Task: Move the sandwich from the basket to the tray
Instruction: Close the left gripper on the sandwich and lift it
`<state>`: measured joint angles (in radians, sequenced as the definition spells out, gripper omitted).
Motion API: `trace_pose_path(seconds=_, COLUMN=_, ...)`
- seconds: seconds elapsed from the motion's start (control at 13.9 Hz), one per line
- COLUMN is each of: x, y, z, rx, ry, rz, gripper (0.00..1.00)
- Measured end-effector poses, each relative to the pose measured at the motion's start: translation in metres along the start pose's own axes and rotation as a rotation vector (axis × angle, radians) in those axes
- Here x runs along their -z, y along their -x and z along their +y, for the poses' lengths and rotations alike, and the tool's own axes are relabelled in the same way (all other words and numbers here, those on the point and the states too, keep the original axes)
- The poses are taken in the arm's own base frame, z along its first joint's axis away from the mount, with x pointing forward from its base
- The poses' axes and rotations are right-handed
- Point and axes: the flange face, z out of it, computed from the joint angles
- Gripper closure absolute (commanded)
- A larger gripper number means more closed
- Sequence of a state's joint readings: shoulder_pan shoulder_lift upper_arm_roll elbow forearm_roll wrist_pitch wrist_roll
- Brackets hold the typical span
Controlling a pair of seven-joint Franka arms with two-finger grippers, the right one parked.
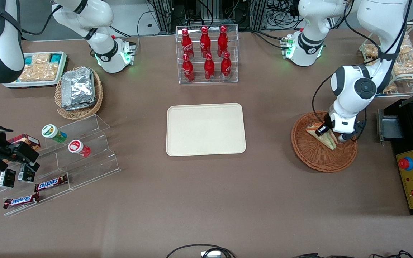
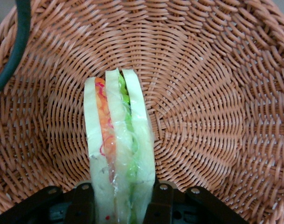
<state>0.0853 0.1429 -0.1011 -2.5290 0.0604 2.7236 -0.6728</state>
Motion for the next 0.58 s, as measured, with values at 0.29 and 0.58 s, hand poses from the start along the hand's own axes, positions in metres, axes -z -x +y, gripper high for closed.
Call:
trace_pose_path(seconds=0.29, x=0.032, y=-0.012, z=0.008, rx=-0.028, ry=-0.010, rz=0.005, gripper=1.00)
trace_pose_path(seconds=0.58, x=0.105, y=-0.038, z=0.025, rx=-0.120, ry=-0.061, rz=-0.033, gripper=1.00)
